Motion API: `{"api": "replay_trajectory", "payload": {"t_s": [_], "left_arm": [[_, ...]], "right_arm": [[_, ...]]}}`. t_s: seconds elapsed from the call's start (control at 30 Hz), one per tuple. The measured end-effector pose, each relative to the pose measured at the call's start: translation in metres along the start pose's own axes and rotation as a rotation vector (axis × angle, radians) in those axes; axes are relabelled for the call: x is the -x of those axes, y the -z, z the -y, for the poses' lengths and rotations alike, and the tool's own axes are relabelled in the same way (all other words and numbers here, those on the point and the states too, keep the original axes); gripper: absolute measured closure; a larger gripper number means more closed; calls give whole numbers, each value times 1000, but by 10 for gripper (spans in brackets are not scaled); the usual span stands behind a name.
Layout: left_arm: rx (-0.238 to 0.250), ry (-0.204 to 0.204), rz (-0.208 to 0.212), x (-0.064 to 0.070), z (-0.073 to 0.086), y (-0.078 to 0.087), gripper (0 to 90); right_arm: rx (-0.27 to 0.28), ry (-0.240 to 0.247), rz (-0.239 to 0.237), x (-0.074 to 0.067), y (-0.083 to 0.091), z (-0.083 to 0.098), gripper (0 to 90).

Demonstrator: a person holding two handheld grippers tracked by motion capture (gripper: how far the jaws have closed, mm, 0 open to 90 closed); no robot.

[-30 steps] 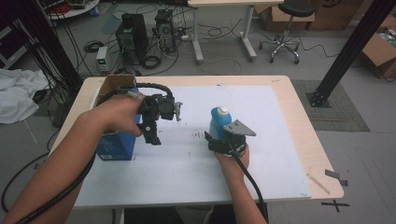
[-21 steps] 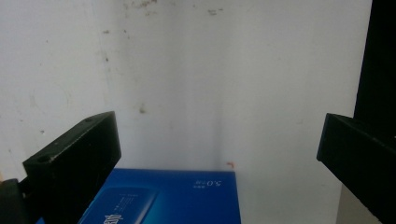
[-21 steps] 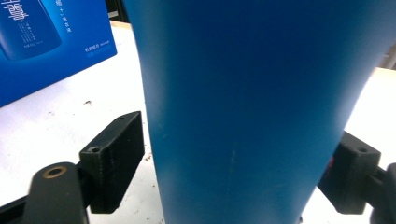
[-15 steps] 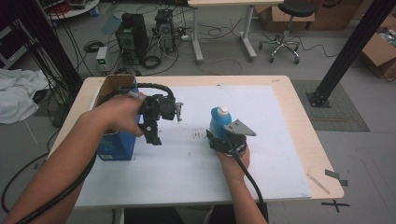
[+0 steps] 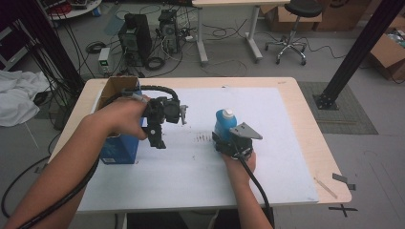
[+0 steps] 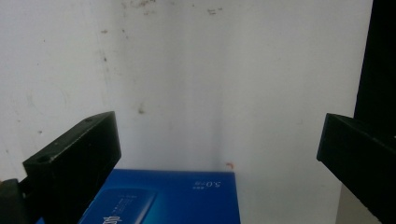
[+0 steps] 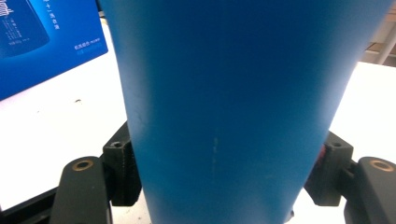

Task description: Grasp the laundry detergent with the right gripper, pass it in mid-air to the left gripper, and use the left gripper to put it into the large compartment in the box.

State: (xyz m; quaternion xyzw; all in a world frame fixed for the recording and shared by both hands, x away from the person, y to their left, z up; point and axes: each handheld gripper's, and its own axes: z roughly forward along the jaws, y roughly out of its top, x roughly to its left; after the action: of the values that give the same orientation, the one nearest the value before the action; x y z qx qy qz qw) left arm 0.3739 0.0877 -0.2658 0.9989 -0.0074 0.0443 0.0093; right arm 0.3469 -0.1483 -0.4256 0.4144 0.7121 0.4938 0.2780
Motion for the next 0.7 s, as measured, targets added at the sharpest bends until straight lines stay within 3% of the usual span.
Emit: {"api": "replay_trajectory", "payload": {"t_s": [0.37, 0.7], "left_arm": [[0, 0, -3, 1, 0, 0, 1], [2, -1, -9, 1, 1, 0, 1]], "right_arm": [[2, -2, 4, -2, -1, 2, 324], [4, 12, 32, -3, -1, 2, 404]]}}
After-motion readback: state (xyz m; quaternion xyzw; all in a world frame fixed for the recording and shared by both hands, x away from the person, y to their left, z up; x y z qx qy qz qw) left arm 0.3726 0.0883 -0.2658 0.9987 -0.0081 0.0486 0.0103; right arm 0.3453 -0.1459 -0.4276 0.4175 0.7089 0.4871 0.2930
